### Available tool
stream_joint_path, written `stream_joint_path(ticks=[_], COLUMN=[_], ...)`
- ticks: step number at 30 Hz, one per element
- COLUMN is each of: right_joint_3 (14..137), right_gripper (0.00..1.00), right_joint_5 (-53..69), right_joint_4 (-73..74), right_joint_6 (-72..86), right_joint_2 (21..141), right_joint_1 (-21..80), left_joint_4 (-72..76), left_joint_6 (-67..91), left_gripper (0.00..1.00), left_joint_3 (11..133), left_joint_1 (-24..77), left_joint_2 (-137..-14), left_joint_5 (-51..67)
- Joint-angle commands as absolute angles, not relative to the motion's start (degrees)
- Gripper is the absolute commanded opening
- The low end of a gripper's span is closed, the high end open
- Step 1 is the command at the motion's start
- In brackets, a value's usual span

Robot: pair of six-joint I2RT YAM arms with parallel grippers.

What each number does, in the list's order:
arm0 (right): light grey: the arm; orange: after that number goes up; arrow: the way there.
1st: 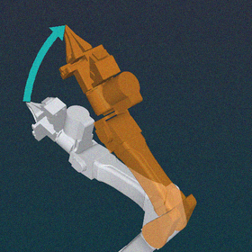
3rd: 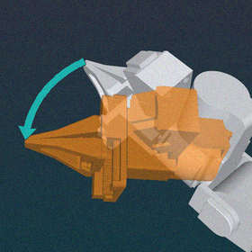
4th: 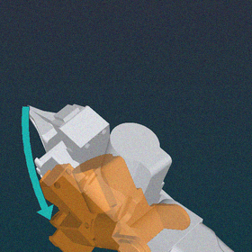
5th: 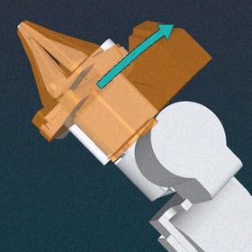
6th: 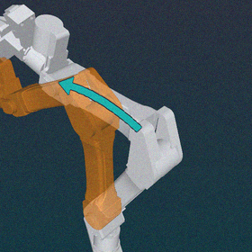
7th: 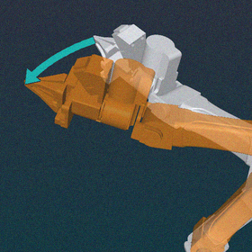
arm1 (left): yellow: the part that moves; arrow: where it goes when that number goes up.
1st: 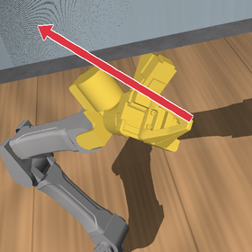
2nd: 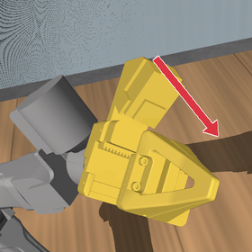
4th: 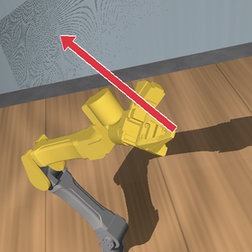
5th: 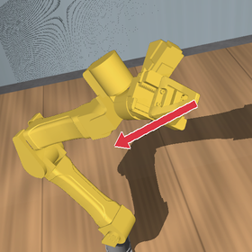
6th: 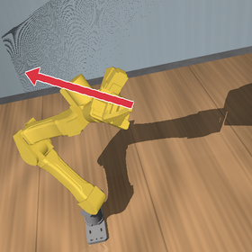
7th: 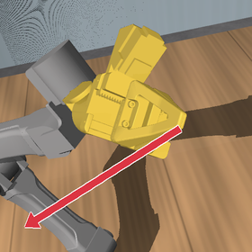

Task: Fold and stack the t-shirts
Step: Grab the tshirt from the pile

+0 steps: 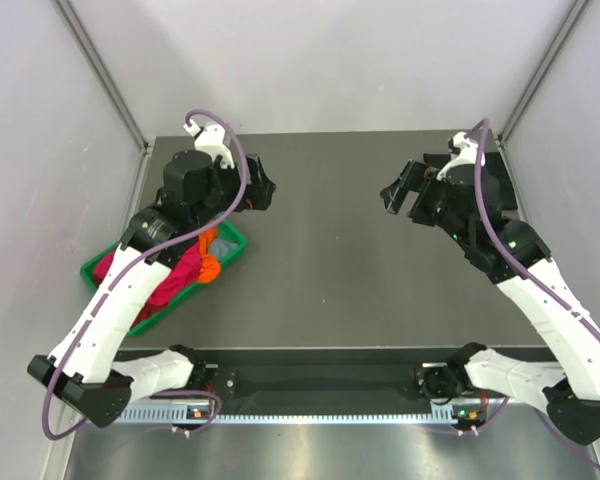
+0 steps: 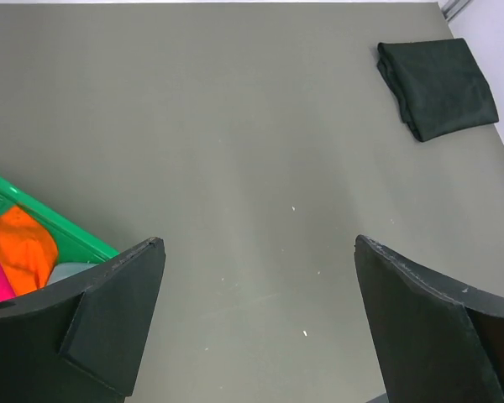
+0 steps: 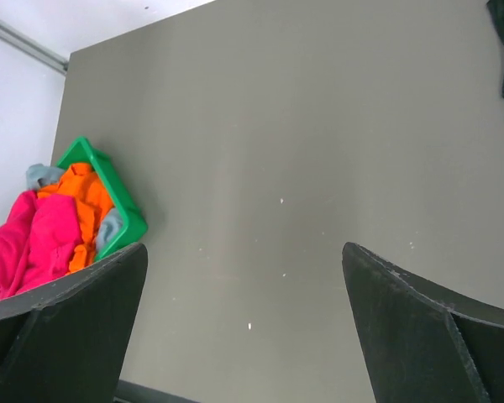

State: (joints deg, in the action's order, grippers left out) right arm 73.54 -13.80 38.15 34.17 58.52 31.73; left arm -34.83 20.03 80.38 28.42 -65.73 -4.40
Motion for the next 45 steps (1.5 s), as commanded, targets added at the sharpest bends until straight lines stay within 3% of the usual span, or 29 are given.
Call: stream_joint_path(ticks=[1, 6, 9, 13, 18, 20, 28, 36, 39, 40, 41, 45], right_joint_3=[73.57, 71.28, 70.75, 69.88, 67.42, 66.27, 65.83, 64.86, 65.65, 66.00, 66.18, 66.88], right_gripper=[1.00, 1.00, 1.00, 1.00, 1.00, 1.00, 1.00, 1.00, 1.00, 0.99, 1.00, 0.99], right_joint_5=[-12.13, -11.78, -11.25, -10.81, -10.46, -10.20, -9.40, -9.23, -8.70, -8.61, -8.53, -7.82], right_joint_4=[36.65, 35.69, 35.07, 34.11, 32.70, 32.52, 33.48, 32.17, 32.60, 32.61, 32.69, 32.78], right_joint_6=[35.06, 36.30, 36.21, 35.07, 34.98, 35.07, 33.66, 35.07, 35.51, 35.77, 35.95, 36.30], right_joint_2=[58.54, 57.75, 57.04, 55.55, 53.09, 52.65, 51.86, 51.15, 51.94, 52.12, 52.29, 52.73], right_joint_1=[31.99, 31.99, 31.99, 31.99, 31.99, 31.90, 31.90, 31.90, 31.90, 31.90, 31.90, 31.91], left_joint_4=[-32.17, -29.97, -33.21, -39.62, -55.87, -59.22, -62.75, -53.02, -52.73, -52.73, -52.73, -47.91], left_joint_6=[21.27, 29.78, 35.41, 41.47, 61.15, 64.75, 71.45, 69.89, 66.98, 66.02, 65.74, 58.90], left_gripper=[0.99, 0.99, 0.94, 0.83, 0.74, 0.72, 0.75, 0.77, 0.54, 0.39, 0.03, 0.00], left_joint_3=[79.46, 72.53, 72.24, 75.14, 80.06, 79.81, 72.87, 62.93, 64.94, 65.82, 67.83, 75.04], left_joint_1=[28.21, 26.55, 18.05, -2.78, -13.51, -15.02, -16.88, -16.88, -16.96, -16.88, -16.96, -15.92], left_joint_2=[-64.07, -64.50, -68.36, -73.82, -79.87, -81.03, -78.93, -78.74, -81.73, -81.91, -81.57, -78.23], left_joint_5=[-5.97, -14.59, -6.97, 0.89, -21.94, -28.11, -32.60, -33.06, -32.43, -32.52, -32.52, -26.99])
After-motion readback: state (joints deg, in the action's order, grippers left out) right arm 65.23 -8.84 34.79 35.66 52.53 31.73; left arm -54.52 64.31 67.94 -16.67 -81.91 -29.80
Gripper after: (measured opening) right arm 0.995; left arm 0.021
